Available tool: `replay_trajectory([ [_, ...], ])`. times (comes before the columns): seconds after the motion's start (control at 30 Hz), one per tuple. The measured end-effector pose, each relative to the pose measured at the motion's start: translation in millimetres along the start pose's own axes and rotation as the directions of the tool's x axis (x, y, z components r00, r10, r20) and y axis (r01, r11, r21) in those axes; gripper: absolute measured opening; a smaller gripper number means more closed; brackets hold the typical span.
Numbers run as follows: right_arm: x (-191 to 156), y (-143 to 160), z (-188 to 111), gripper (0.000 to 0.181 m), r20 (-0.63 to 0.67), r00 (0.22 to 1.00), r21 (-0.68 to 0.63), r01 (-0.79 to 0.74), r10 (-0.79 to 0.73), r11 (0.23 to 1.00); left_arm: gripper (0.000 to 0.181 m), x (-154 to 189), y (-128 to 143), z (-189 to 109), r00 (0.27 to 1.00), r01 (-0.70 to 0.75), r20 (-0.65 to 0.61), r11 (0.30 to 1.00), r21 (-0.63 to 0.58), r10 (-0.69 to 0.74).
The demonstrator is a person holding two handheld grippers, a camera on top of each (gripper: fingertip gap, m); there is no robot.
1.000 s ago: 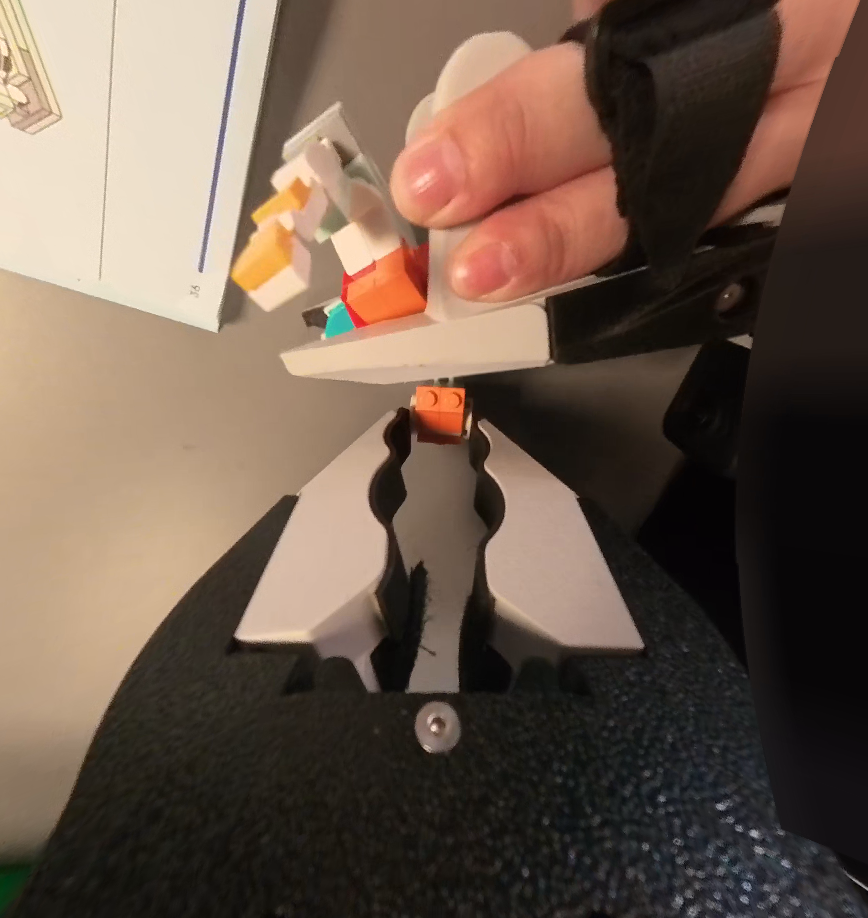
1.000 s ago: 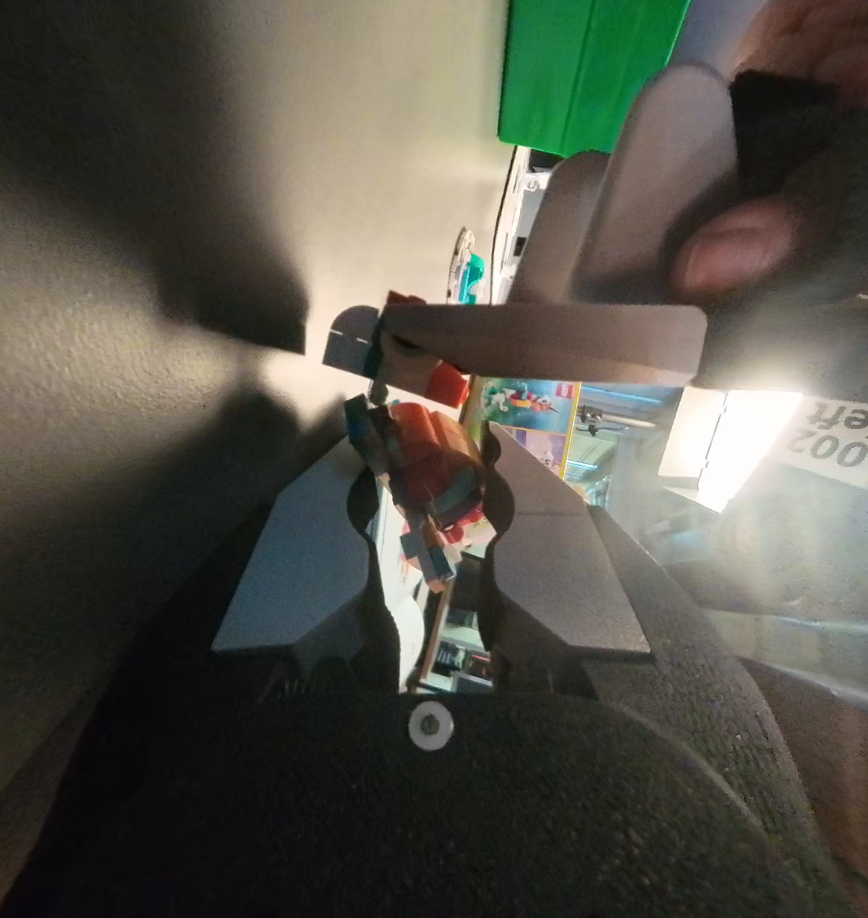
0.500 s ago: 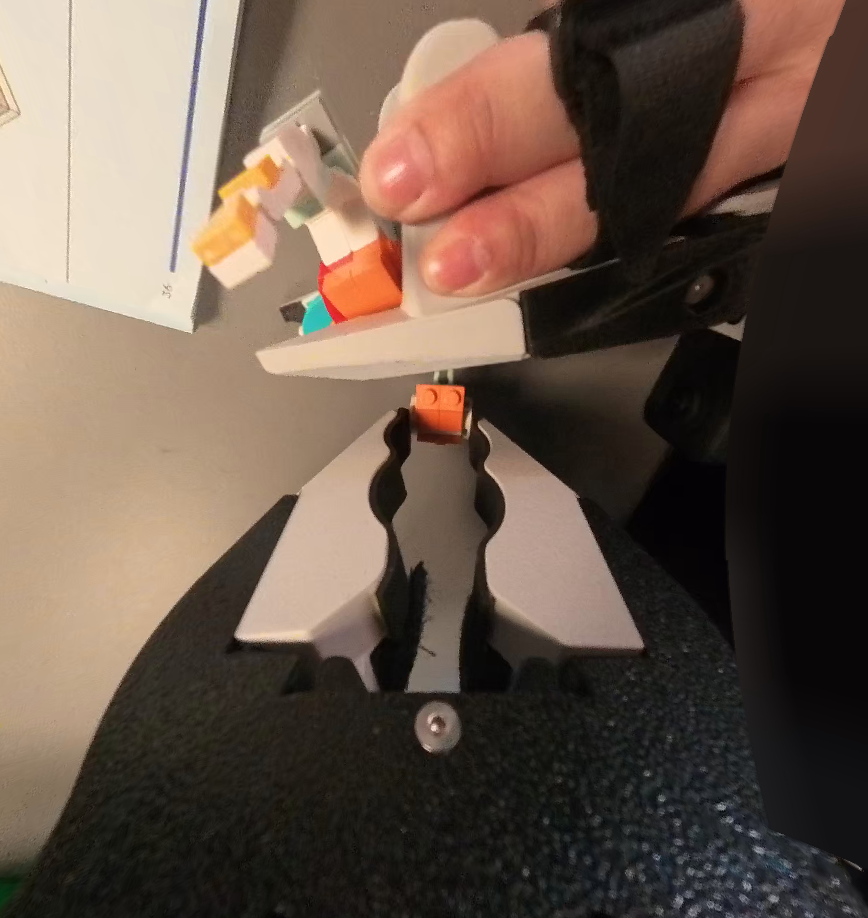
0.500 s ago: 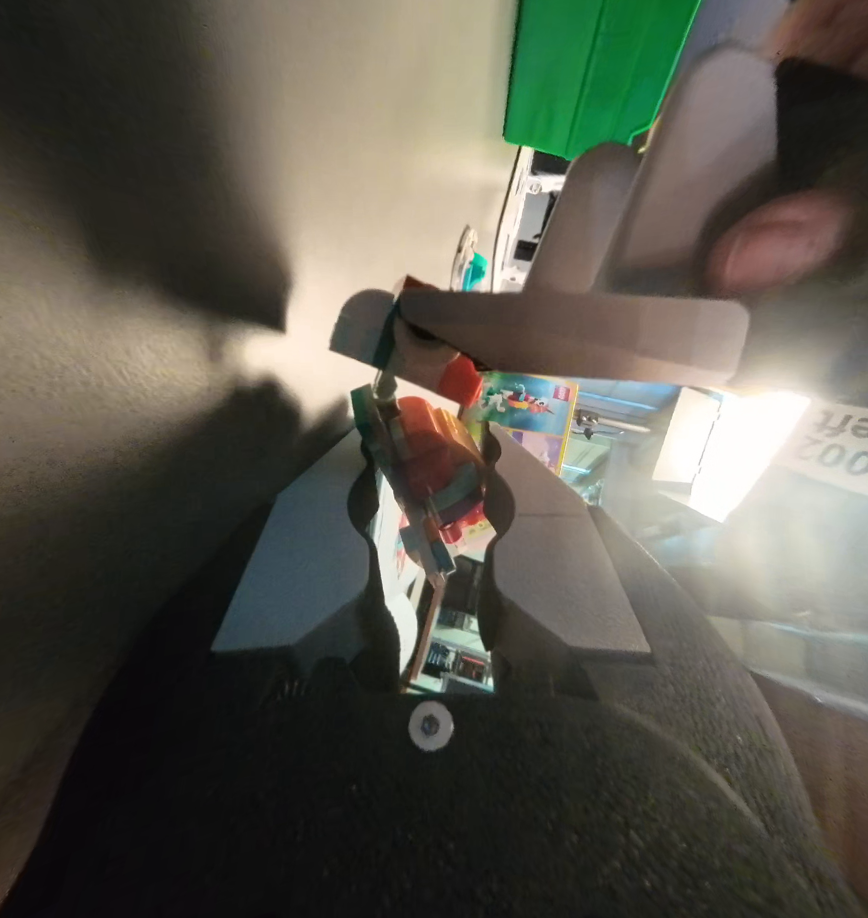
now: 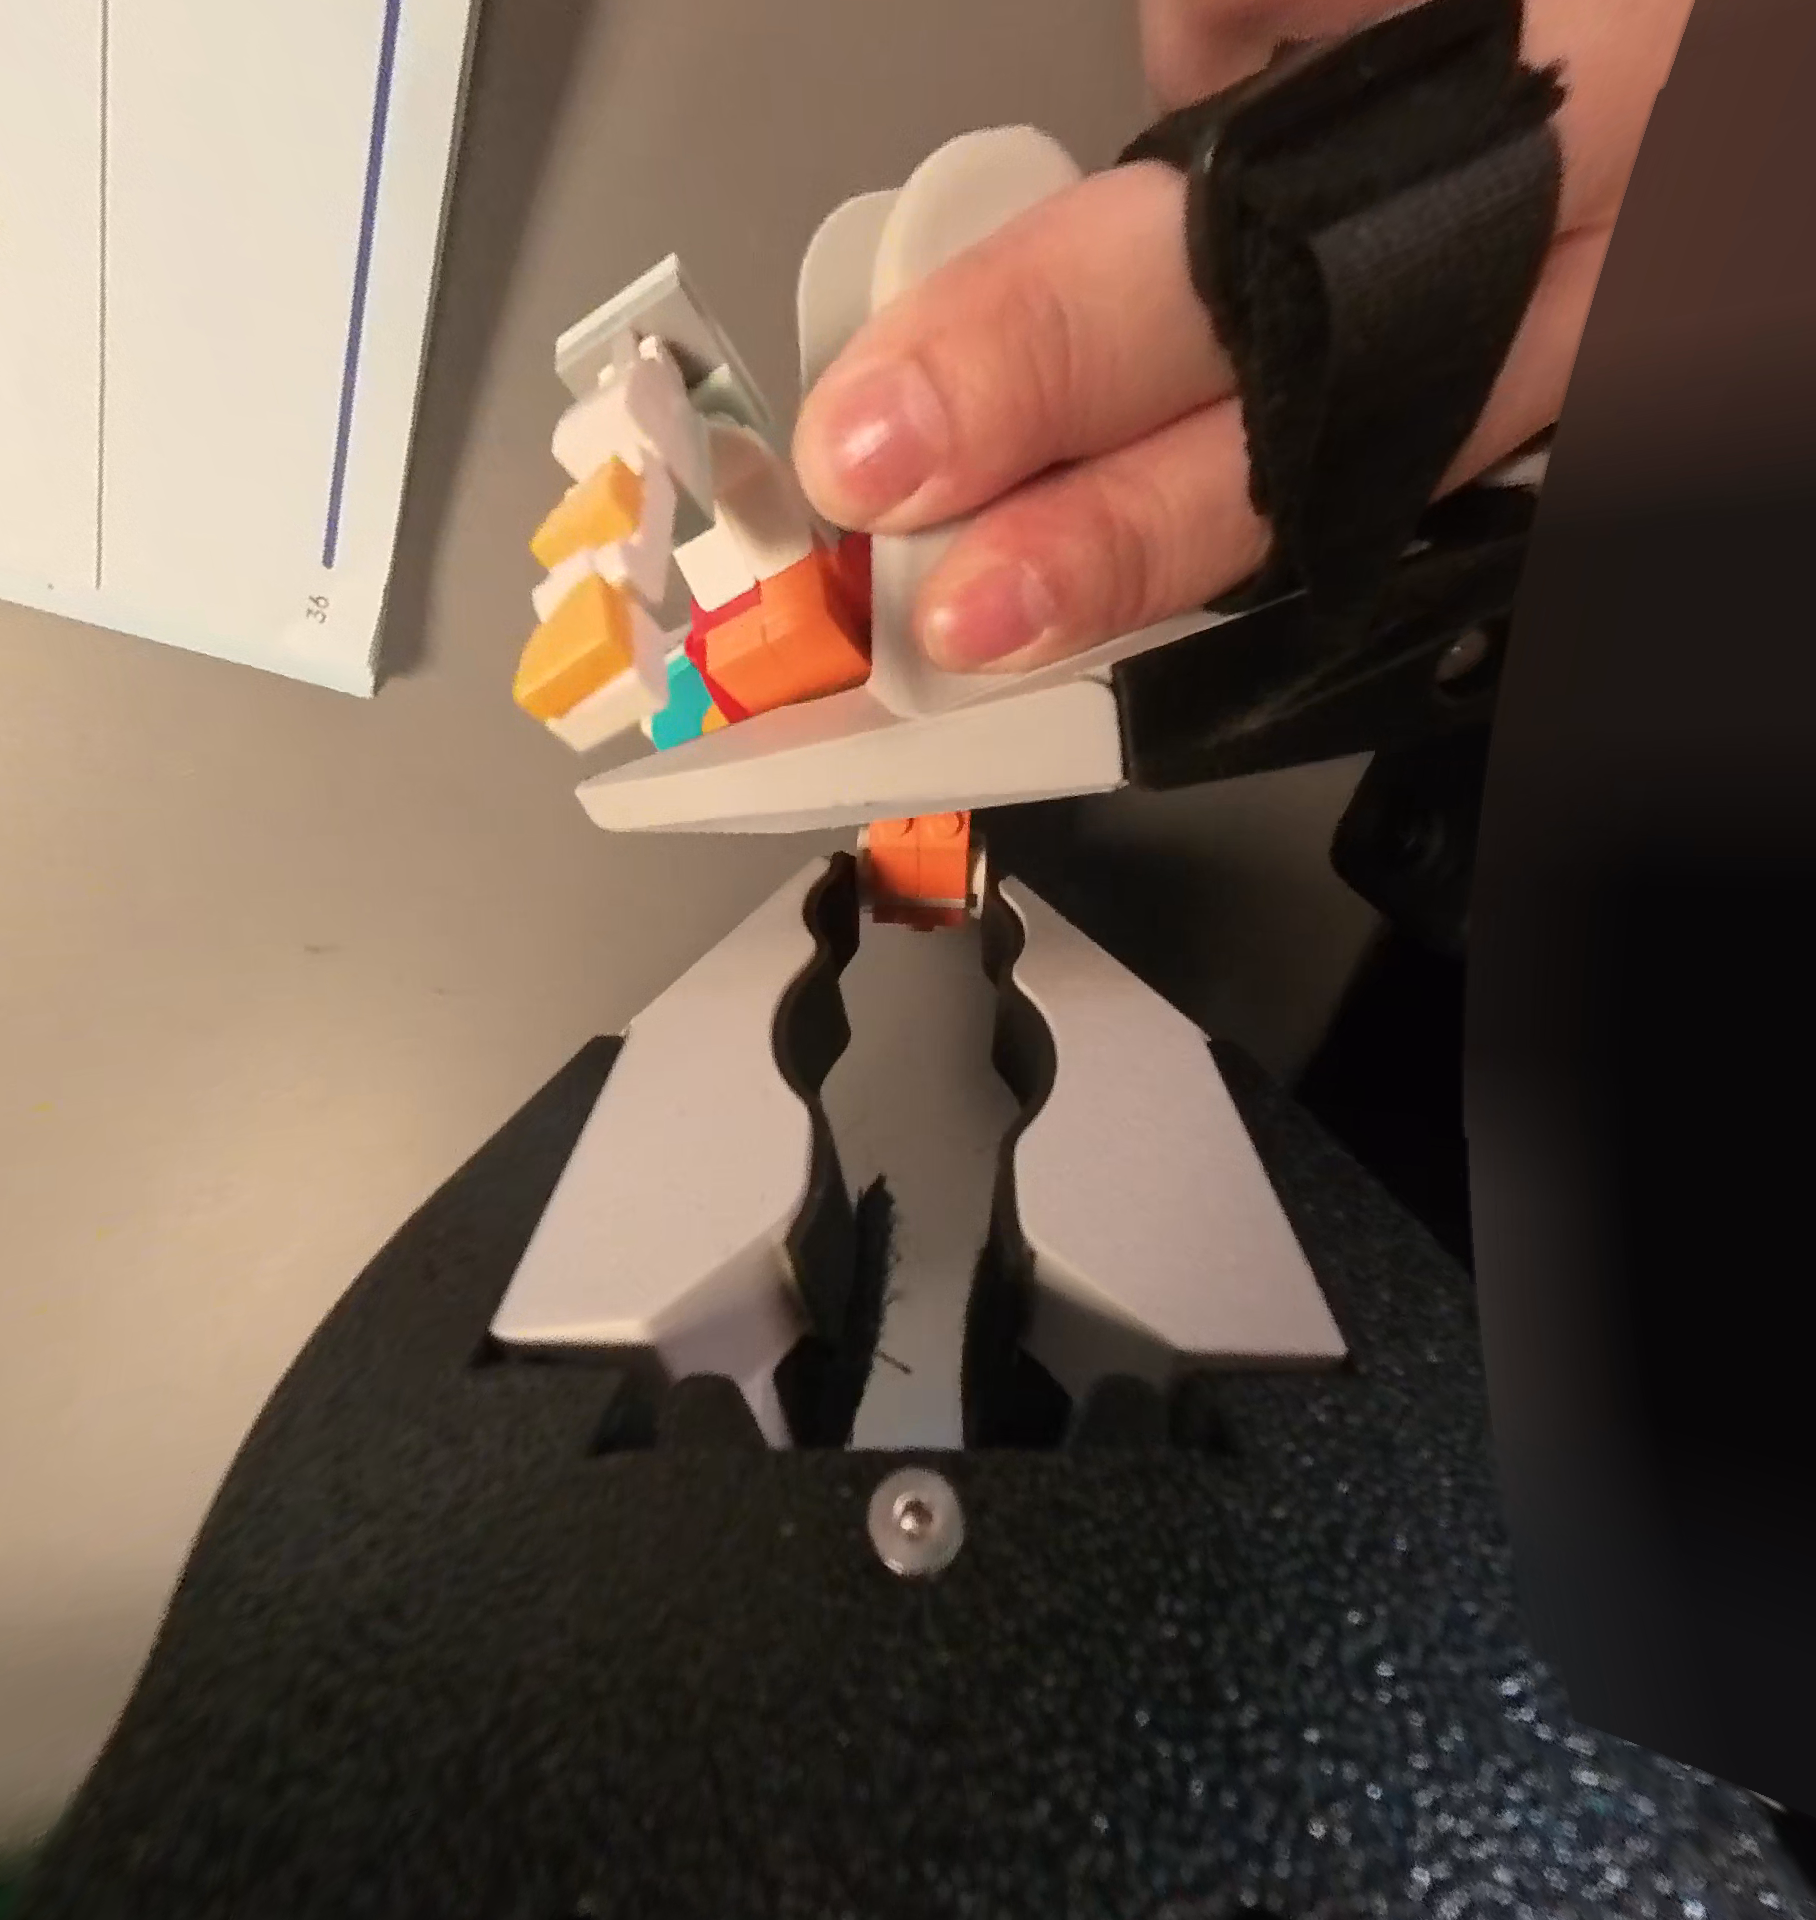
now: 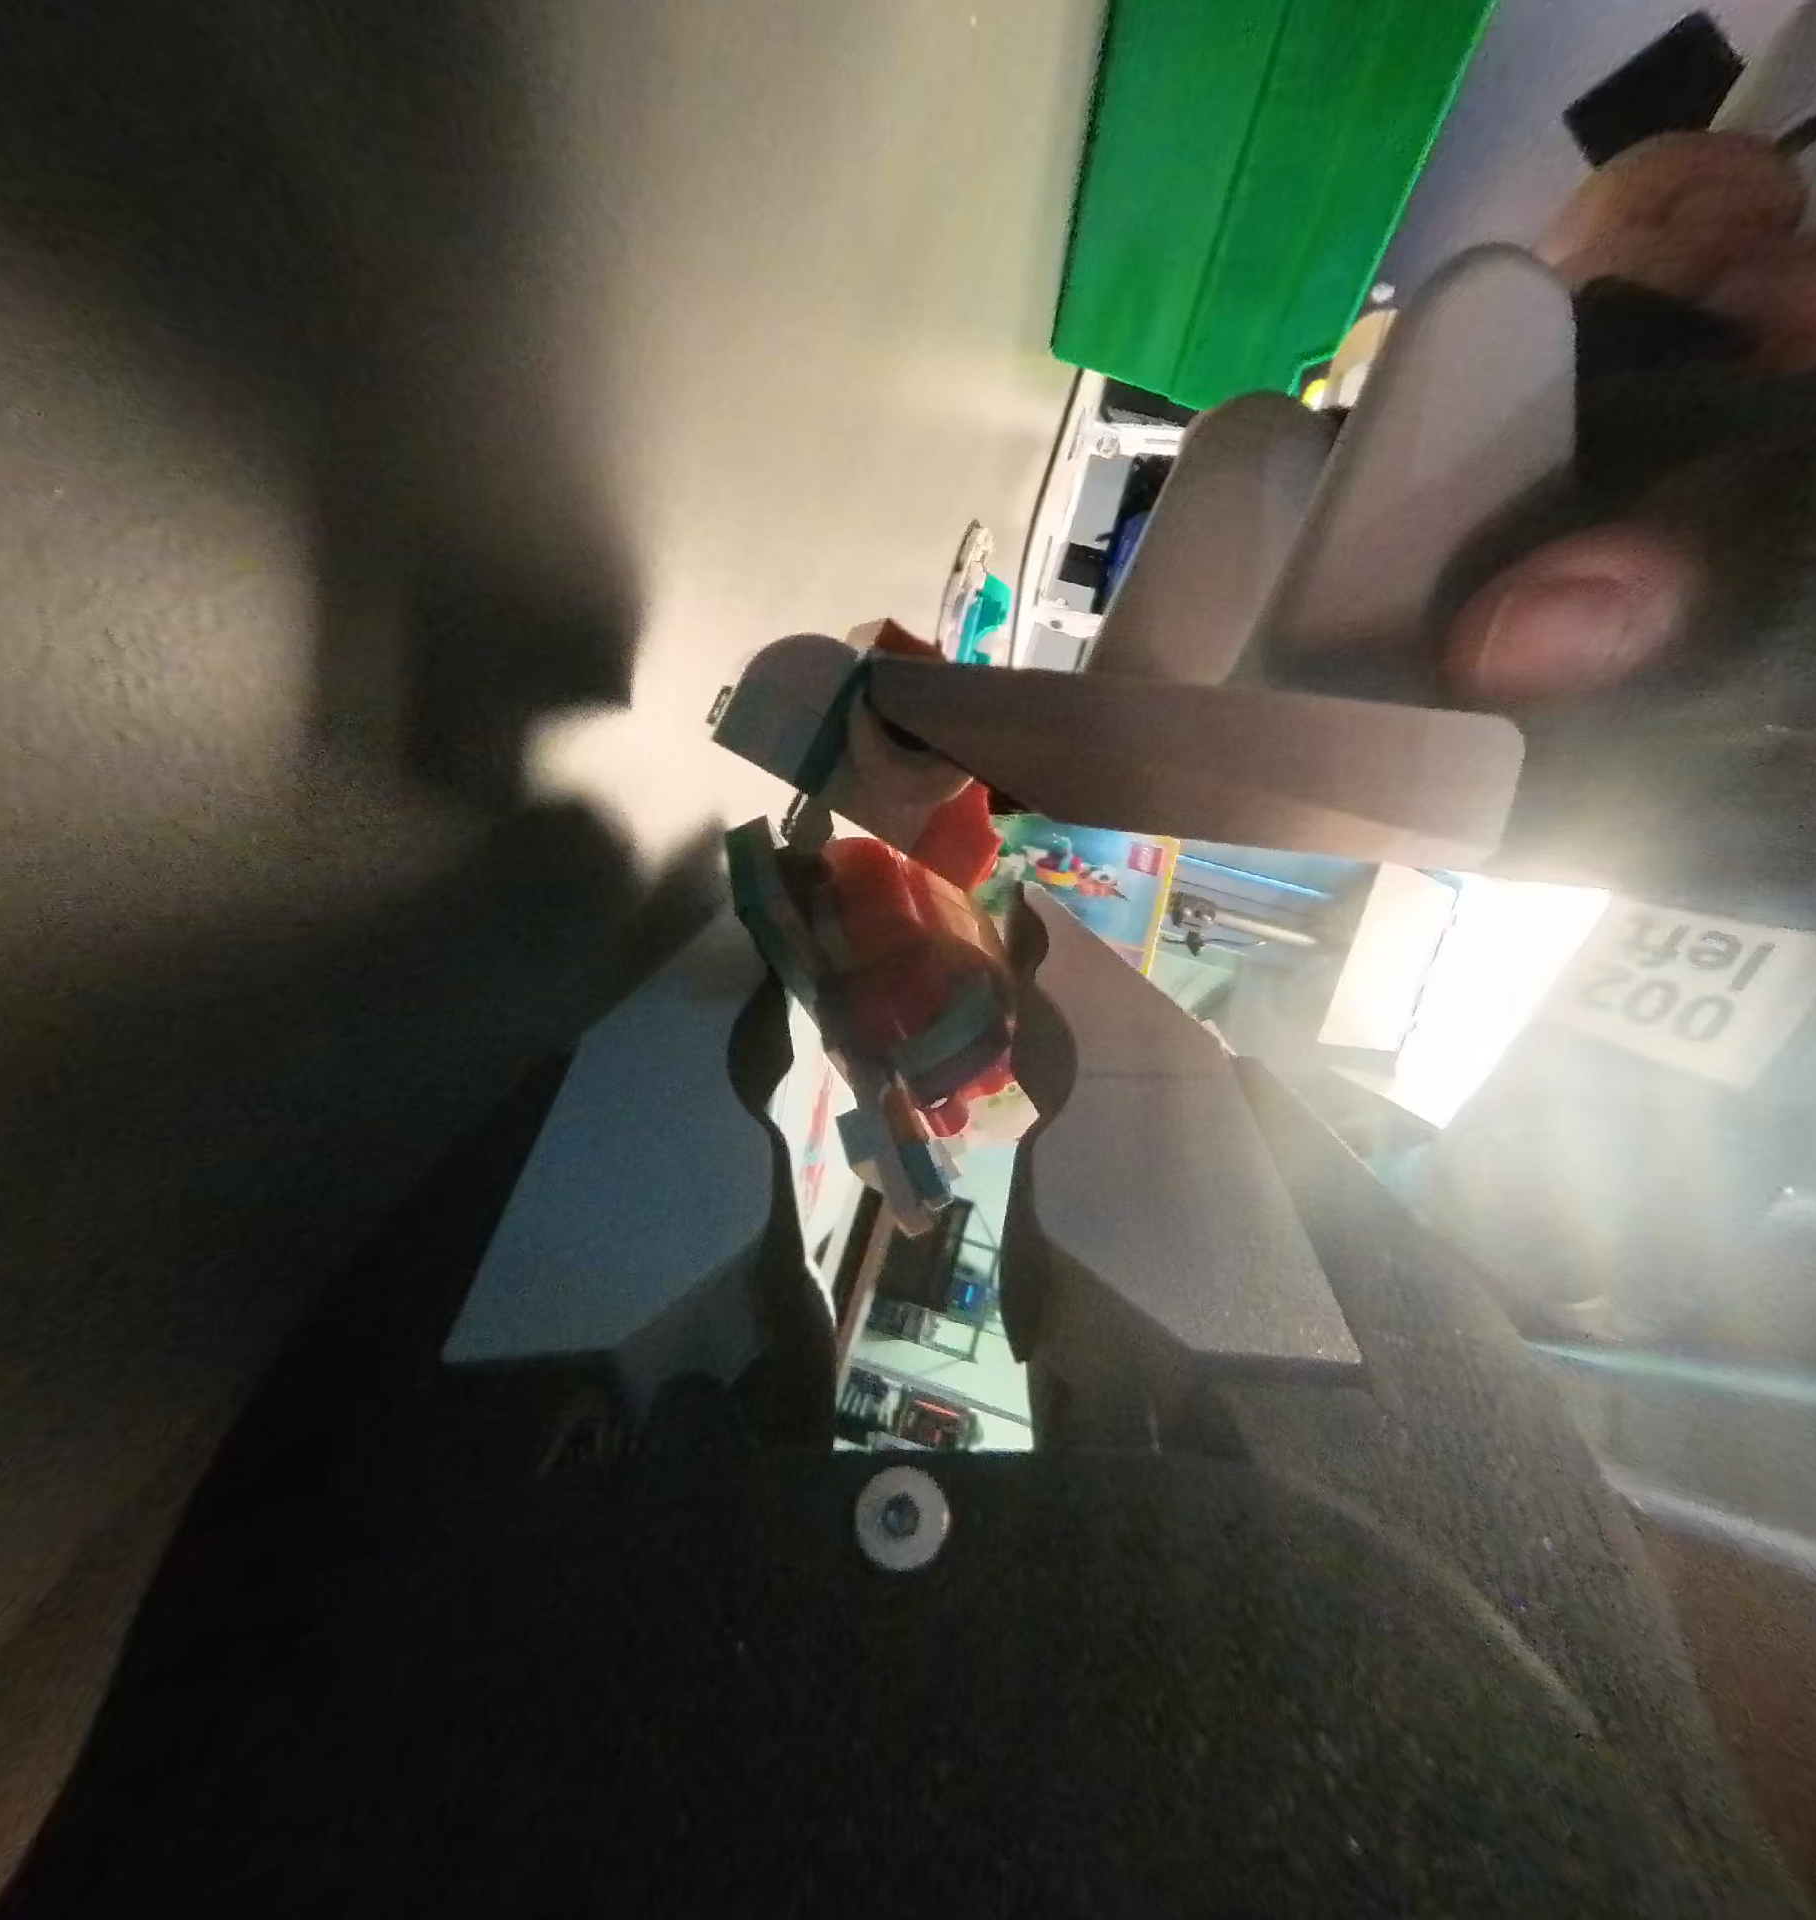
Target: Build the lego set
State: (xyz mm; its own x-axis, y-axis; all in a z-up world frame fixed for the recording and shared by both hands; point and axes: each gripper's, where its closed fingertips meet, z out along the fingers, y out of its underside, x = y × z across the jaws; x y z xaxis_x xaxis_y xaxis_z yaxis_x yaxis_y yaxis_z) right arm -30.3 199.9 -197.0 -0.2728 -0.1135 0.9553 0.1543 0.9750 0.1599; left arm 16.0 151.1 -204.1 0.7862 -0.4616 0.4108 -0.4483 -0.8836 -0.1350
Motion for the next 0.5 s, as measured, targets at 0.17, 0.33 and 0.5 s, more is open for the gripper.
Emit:
replay_trajectory([
  [0.17,-1.2,0.4,-0.7,0.038,0.01,1.0,0.006,-0.022,0.022,1.0,0.021,1.1,-3.2,-0.1,1.0,0.017,-0.025,0.998,0.056,-0.015],
  [0.33,-1.3,2.6,-0.6,0.038,0.012,0.999,-0.005,-0.045,0.045,0.999,0.021,0.3,-7.7,-2.0,0.999,0.024,-0.035,0.988,0.155,-0.018],
  [0.5,-1.8,5.7,0.5,0.038,0.019,0.996,-0.024,-0.084,0.084,0.996,0.021,-0.5,-13.0,-5.0,0.999,0.039,-0.045,0.957,0.286,-0.027],
])
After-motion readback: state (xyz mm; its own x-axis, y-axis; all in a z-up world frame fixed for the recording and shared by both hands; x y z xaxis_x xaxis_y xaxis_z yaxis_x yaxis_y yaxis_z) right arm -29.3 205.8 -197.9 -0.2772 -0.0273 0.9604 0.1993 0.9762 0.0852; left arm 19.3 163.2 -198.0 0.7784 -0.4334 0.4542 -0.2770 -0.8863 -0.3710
